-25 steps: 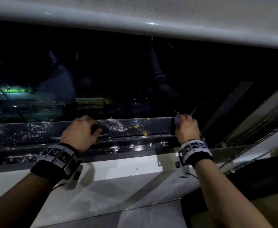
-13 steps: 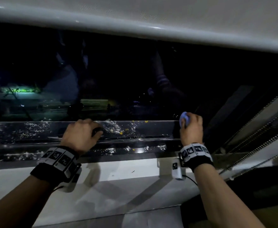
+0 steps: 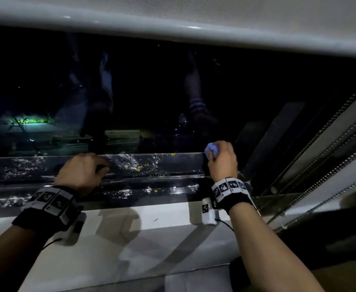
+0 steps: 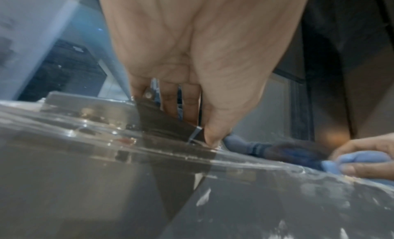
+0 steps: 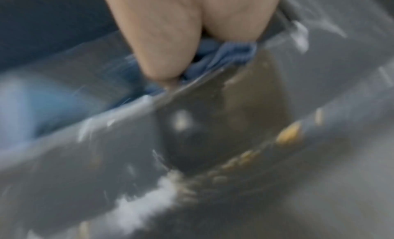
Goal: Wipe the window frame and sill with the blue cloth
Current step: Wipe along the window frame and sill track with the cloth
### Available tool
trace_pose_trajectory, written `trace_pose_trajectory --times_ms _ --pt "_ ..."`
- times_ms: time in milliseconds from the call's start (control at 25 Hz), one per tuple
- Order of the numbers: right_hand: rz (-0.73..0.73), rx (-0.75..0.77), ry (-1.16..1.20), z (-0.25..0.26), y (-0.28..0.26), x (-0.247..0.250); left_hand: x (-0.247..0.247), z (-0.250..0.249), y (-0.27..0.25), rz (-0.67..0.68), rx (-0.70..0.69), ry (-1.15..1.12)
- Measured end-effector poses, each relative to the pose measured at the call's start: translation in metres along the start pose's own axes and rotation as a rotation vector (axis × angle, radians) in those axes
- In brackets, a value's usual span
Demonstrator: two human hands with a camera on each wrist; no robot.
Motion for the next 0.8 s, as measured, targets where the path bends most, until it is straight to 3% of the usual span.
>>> trace_pose_trajectory --times_ms 120,160,200,240,280,360,440,520,680,760,800 --pt "0.270 0.459 0.105 0.023 -0.005 -0.012 0.000 0.002 0.003 0.022 -0.004 0.018" --pt "0.390 0.514 0.184 0.026 -0.004 -0.003 0.001 0.002 0.004 0.027 -0.007 0.016" --pt "0.479 0.501 0.249 0.026 -0.004 0.008 0.002 0.004 0.004 0.027 -0.015 0.002" --pt "0.442 0.432 0.259 0.021 -0.002 0.019 0.003 0.005 0.004 0.022 -0.030 -0.015" --pt "0.294 0.342 0.192 0.011 0.004 0.027 0.002 0.007 0.004 0.012 -0.049 -0.033" --pt "0.077 0.121 -0.137 -0.006 0.010 0.032 -0.001 0.010 0.003 -0.004 -0.084 -0.045" --pt "0.134 -0.054 -0.412 -0.002 0.006 0.013 -0.004 0.014 0.003 -0.013 -0.101 -0.040" --pt "0.169 -0.014 -0.409 0.022 -0.004 -0.010 -0.004 0.015 0.004 -0.020 -0.118 -0.035" --pt "0.442 0.380 0.096 0.075 -0.036 -0.031 -0.004 0.016 0.003 -0.013 -0.105 -0.047" --pt "0.432 0.339 0.259 0.073 -0.036 -0.013 -0.004 0.019 0.004 -0.006 -0.111 -0.076" --pt "0.303 0.237 0.245 0.060 -0.028 -0.001 -0.005 0.021 0.005 -0.003 -0.115 -0.082"
Point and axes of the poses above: each hand's wrist, its own y-axis towards the middle knuckle, its own x-axis out of the back of the hand, z = x × y, the point moved 3 cm from there along y, towards the middle knuckle, and after that the axes turned 10 degrees about x, right-handed, at the moved point
